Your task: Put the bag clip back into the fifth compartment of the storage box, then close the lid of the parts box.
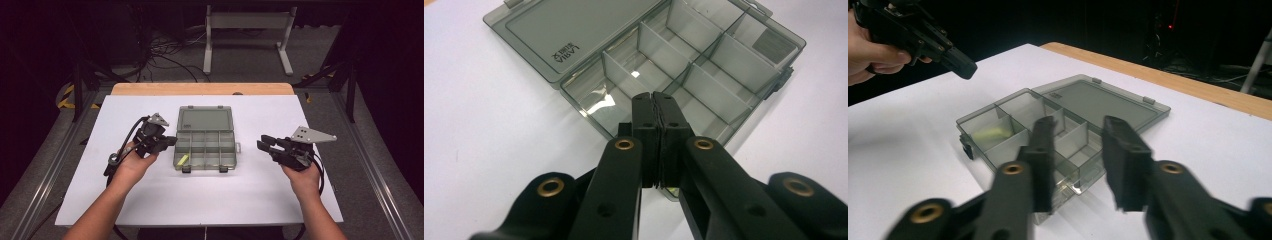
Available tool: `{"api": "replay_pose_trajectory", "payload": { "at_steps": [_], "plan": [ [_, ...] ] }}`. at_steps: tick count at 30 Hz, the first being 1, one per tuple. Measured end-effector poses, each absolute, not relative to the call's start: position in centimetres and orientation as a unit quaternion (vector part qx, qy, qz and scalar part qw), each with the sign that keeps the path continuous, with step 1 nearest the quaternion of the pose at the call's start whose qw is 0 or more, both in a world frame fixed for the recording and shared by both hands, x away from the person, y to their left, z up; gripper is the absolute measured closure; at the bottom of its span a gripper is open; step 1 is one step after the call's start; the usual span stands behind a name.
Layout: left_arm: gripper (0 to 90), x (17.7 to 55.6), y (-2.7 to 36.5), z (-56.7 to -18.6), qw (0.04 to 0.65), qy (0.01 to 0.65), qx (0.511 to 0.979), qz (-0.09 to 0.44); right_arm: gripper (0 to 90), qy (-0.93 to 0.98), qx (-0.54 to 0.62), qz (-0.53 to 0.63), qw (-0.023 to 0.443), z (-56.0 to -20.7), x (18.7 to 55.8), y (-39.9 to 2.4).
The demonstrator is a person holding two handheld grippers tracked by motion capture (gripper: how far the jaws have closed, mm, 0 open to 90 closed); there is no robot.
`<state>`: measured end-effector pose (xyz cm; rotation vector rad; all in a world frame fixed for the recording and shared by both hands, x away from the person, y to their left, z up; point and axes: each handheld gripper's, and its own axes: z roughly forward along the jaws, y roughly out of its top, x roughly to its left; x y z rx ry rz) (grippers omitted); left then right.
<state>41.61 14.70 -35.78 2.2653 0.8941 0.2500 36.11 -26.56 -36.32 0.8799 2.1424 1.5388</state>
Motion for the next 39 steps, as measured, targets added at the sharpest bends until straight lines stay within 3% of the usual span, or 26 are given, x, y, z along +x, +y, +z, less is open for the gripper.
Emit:
{"api": "replay_pose_trajectory", "payload": {
  "at_steps": [3, 30, 39],
  "plan": [
    [89.5, 41.6, 14.8, -35.6, 0.34, 0.34, 0.871, 0.104, 90.0, 0.779, 0.291, 0.531, 0.164, -36.0, 36.5, -25.8],
    [89.5, 46.4, 15.3, -36.3, 0.342, 0.372, 0.855, 0.117, 90.0, 0.828, 0.353, 0.411, 0.141, -35.4, 44.9, -21.6],
    [89.6, 48.4, 15.7, -37.0, 0.345, 0.389, 0.848, 0.106, 90.0, 0.832, 0.372, 0.378, 0.162, -35.7, 47.2, -20.7]
  ]
}}
